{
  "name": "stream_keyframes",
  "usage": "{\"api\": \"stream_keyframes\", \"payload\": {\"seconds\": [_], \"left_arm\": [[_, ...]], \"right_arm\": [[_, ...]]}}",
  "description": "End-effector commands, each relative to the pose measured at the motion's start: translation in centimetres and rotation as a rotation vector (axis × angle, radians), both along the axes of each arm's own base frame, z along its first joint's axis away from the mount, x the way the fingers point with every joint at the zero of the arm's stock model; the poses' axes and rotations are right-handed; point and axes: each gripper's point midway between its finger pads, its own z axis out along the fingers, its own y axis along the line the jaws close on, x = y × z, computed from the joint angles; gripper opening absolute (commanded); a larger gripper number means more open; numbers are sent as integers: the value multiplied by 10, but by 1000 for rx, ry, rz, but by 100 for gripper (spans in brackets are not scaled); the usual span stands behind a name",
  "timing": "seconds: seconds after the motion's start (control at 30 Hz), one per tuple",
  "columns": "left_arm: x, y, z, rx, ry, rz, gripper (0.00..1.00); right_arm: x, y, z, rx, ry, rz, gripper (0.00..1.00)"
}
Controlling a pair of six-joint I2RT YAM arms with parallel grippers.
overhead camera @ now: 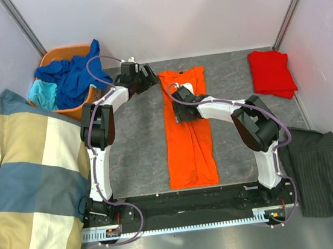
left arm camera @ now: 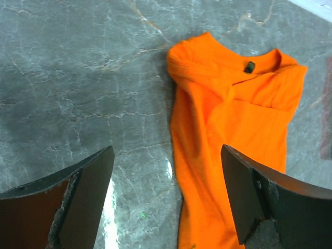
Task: Fold and stack the t-shirts
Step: Grab the bottom of the folded rectangular tshirt with both arms
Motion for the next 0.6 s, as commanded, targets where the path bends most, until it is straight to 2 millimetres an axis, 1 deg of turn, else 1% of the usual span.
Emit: {"api": "stream_keyframes", "payload": {"seconds": [0.0,0.03,0.07,0.1,0.13,0.17,0.2,0.23,0.27,0.33,0.37,0.43,0.5,0.53,0.57], "left_arm": [[15,-7,16,-34,-47,-28,91],[15,-7,13,-27,-34,-34,91],[20,-9,22,-27,-51,-41,91],[22,-9,23,-17,-54,-48,90],[24,-10,15,-7,-43,-53,90],[29,-11,21,3,-58,-62,88],[32,-10,21,8,-61,-63,87],[34,-10,12,19,-51,-64,84],[40,-11,20,22,-70,-66,81],[45,-12,20,27,-82,-70,77],[49,-13,17,28,-85,-71,73],[53,-14,17,27,-94,-69,68],[54,-14,10,32,-88,-74,59],[54,-14,10,33,-90,-75,56],[54,-14,6,39,-87,-78,47]], "right_arm": [[-26,-13,-39,-62,94,6,79],[-27,-12,-39,-60,94,10,79],[-28,-13,-42,-62,101,7,79],[-30,-14,-44,-64,105,7,80],[-31,-14,-44,-63,106,8,80],[-34,-15,-46,-64,112,8,80],[-35,-15,-46,-63,114,10,80],[-36,-15,-46,-63,114,10,80],[-38,-16,-48,-65,120,11,80],[-40,-16,-48,-64,119,10,80],[-43,-17,-50,-66,125,10,80],[-46,-18,-52,-67,133,11,80],[-51,-20,-54,-74,142,11,80],[-53,-21,-55,-77,143,11,80],[-56,-22,-57,-78,147,10,80]]}}
